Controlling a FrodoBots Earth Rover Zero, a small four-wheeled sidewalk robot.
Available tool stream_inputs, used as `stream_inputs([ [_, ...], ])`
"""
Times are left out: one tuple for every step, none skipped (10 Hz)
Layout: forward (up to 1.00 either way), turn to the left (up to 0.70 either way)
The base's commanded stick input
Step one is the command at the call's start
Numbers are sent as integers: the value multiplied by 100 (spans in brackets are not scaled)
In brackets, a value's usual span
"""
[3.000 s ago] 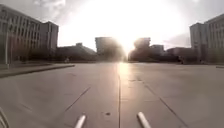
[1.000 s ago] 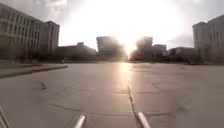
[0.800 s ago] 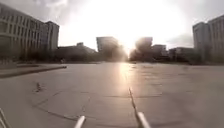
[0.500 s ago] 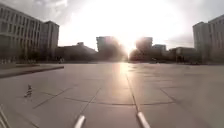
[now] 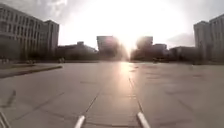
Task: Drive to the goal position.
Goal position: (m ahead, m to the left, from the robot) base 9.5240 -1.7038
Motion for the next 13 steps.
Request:
stream_inputs([
  [100, 0],
  [100, 0],
  [100, 0],
  [100, 0],
  [100, 0],
  [100, 0],
  [100, 0],
  [100, 0],
  [100, 0],
  [100, 0],
  [100, -27],
  [100, -6],
  [100, 0],
])
